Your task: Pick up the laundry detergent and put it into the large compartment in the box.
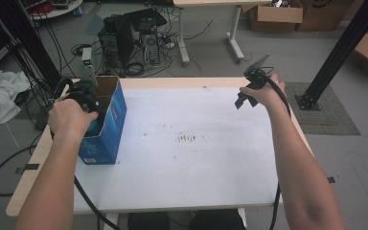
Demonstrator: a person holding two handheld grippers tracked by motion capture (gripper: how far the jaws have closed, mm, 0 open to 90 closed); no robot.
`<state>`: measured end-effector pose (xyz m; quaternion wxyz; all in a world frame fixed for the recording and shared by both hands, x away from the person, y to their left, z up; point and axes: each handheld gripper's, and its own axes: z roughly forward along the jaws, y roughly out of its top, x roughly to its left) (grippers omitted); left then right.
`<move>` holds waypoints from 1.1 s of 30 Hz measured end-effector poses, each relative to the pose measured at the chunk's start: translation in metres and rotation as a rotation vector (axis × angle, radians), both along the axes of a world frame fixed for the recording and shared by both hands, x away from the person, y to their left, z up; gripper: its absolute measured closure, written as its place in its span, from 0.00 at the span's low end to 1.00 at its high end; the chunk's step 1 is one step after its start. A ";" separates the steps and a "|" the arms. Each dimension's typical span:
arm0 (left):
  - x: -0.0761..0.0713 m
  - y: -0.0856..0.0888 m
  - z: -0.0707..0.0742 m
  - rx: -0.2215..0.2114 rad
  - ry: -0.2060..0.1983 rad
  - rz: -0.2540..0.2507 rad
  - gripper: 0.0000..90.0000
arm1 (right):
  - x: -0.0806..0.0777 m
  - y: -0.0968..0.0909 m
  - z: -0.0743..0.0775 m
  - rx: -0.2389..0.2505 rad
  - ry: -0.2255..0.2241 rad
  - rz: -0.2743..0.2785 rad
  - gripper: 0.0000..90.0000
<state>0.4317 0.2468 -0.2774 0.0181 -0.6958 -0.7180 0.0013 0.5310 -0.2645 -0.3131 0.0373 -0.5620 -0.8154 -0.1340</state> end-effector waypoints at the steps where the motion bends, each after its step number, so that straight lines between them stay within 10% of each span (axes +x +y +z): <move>1: 0.000 0.000 0.000 0.001 -0.002 -0.003 0.39 | 0.000 0.000 0.000 0.001 0.004 -0.004 0.29; 33: -0.005 -0.001 0.011 0.009 -0.022 -0.009 0.29 | -0.002 -0.001 0.000 0.004 0.002 -0.004 0.29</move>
